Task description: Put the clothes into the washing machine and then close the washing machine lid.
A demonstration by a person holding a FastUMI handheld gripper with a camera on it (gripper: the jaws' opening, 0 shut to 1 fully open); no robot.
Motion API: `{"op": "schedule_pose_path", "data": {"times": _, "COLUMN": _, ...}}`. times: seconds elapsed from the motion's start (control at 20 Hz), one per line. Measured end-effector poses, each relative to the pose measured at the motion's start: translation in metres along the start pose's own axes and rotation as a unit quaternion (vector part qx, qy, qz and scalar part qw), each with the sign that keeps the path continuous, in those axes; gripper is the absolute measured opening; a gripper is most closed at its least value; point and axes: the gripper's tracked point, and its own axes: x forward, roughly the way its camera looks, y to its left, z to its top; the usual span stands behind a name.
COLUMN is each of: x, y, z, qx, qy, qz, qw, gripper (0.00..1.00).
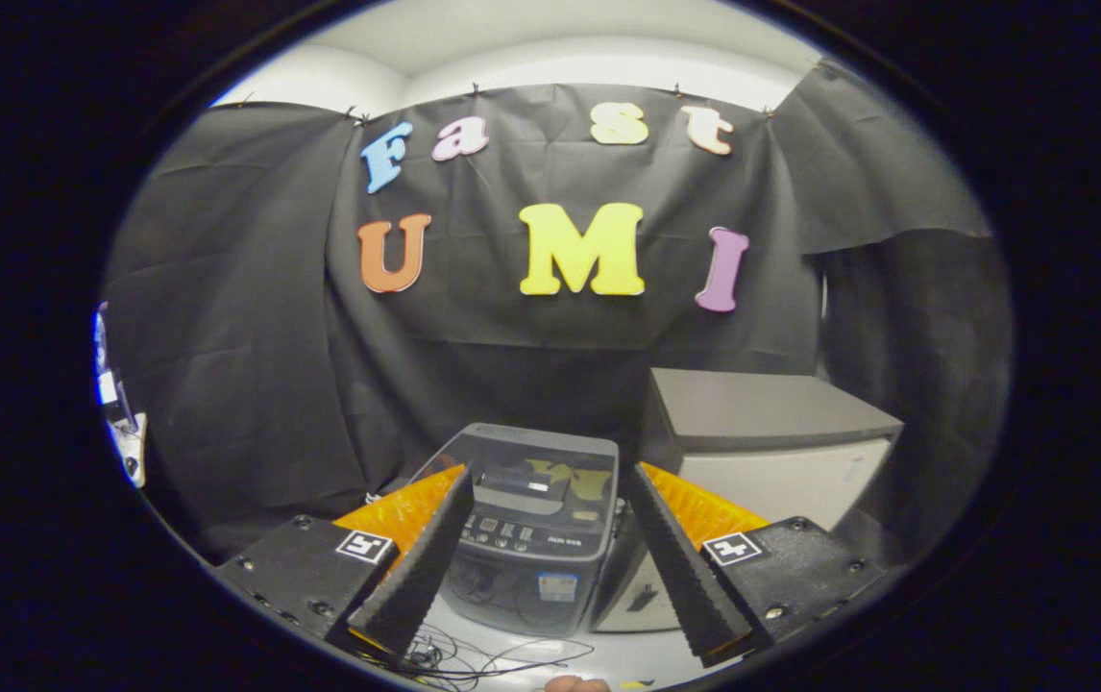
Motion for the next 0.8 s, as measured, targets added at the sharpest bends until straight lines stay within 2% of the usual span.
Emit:
{"op": "schedule_pose_path", "data": {"times": 0.15, "x": -0.048, "y": -0.007, "z": -0.011, "qx": 0.008, "qy": 0.012, "qz": -0.011, "qw": 1.0, "gripper": 1.0}}
{"op": "schedule_pose_path", "data": {"times": 0.35, "x": -0.081, "y": -0.028, "z": -0.023, "qx": 0.045, "qy": 0.025, "qz": -0.043, "qw": 0.998, "gripper": 1.0}}
{"op": "schedule_pose_path", "data": {"times": 0.45, "x": -0.09, "y": -0.036, "z": -0.023, "qx": 0.048, "qy": 0.017, "qz": -0.058, "qw": 0.997, "gripper": 1.0}}
{"op": "schedule_pose_path", "data": {"times": 0.8, "x": -0.093, "y": -0.042, "z": -0.034, "qx": 0.068, "qy": 0.033, "qz": -0.063, "qw": 0.995, "gripper": 1.0}}
